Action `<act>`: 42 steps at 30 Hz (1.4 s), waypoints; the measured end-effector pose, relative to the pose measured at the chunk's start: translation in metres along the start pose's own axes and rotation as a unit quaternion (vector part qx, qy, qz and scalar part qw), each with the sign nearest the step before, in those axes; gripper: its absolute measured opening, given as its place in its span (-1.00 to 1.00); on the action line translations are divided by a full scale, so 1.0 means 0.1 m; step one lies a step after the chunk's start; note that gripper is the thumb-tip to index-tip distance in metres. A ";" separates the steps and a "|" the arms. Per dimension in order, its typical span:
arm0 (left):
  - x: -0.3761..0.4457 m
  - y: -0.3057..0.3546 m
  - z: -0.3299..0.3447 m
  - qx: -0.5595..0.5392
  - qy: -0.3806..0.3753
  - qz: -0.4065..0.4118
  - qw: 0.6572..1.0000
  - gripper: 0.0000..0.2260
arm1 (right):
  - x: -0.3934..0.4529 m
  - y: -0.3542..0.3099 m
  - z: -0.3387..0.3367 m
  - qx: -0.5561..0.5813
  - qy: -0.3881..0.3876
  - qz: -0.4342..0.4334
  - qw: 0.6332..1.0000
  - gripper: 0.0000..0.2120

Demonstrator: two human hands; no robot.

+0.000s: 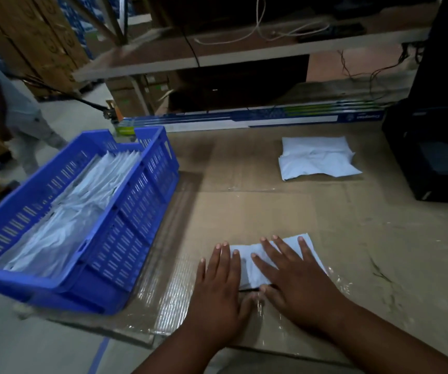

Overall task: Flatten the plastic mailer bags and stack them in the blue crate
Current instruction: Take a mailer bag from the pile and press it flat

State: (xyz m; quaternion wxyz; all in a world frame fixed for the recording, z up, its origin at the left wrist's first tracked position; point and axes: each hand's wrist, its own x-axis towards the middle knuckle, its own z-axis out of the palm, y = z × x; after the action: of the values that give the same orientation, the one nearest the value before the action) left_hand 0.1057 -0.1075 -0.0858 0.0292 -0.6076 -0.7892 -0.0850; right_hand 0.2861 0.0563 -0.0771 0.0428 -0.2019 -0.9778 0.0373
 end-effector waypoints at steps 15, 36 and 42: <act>-0.07 0.00 -0.04 0.043 -0.046 0.012 0.998 -0.20 | -0.04 -0.05 0.06 0.043 -0.077 0.002 0.996 -0.33; 0.43 0.29 0.21 -0.033 0.081 0.150 0.985 -0.47 | -0.09 0.07 0.06 0.026 0.020 0.010 0.999 -0.35; 0.25 -0.12 0.29 -0.054 0.021 0.072 0.996 -0.33 | -0.18 0.44 0.15 0.055 -0.037 0.080 0.995 -0.19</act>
State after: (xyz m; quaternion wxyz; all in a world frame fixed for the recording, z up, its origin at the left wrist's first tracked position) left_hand 0.0890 -0.0816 -0.1113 0.0189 -0.6613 -0.7371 -0.1378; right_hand 0.3183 0.0890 -0.0973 0.0146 -0.2750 -0.9559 0.1022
